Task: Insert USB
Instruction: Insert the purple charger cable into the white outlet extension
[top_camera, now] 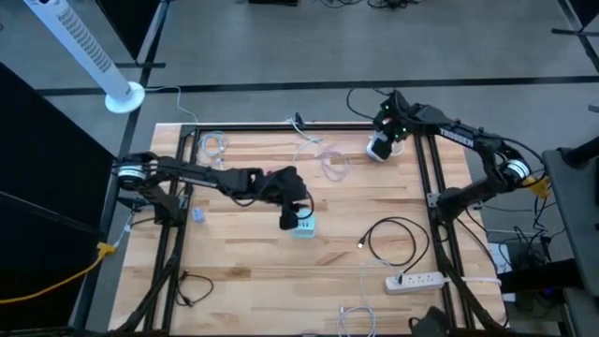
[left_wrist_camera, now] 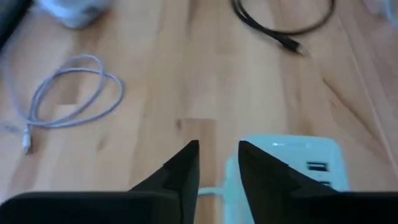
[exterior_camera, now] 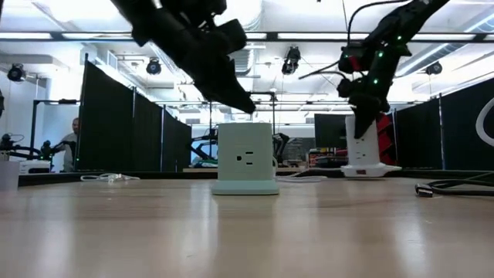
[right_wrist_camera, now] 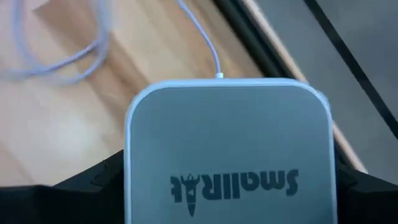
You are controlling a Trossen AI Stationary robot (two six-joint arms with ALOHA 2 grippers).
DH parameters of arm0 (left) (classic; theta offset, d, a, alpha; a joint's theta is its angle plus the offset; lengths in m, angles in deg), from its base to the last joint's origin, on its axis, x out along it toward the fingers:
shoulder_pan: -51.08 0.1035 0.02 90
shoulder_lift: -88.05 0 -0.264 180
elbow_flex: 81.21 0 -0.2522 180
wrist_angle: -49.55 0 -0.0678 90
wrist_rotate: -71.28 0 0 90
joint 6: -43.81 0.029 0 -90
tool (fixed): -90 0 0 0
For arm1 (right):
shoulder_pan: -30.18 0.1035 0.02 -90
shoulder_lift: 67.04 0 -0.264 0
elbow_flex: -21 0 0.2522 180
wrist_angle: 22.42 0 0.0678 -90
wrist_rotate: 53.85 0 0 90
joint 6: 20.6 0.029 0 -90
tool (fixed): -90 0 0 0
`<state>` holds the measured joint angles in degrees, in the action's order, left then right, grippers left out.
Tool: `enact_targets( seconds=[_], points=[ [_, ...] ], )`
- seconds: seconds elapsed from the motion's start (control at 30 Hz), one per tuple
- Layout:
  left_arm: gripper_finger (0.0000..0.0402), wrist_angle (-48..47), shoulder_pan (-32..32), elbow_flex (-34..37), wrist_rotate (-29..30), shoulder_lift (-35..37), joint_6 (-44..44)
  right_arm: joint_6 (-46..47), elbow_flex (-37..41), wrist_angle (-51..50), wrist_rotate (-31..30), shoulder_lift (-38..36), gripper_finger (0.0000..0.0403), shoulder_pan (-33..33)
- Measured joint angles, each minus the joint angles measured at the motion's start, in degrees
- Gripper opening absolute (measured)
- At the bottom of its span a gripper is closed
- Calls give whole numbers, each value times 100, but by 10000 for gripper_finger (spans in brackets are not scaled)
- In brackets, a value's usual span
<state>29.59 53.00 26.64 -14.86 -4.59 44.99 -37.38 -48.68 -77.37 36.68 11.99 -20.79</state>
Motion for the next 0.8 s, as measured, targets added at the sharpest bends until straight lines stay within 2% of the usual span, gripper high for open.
enact_targets(
  seconds=[0.13, 0.23, 0.33, 0.47, 0.6, 0.8],
  points=[
    [71, 621, 27, 415, 172, 312, -24, 262, 435, 395, 811, -217, 294, 107],
    [63, 1012, 36, 613, 168, 512, 22, 252, 762, 639, 855, -277, 294, 143],
    [63, 984, 36, 649, 168, 602, 25, 118, 919, 698, 880, -305, 294, 164],
    [64, 964, 29, 651, 164, 628, -15, 121, 916, 656, 851, -338, 294, 194],
    [65, 915, 10, 651, 161, 628, -250, 305, 744, 158, 760, -514, 294, 286],
    [64, 1016, -123, 651, 157, 628, -273, 510, 714, -398, -39, -752, 294, 596]
  ],
)
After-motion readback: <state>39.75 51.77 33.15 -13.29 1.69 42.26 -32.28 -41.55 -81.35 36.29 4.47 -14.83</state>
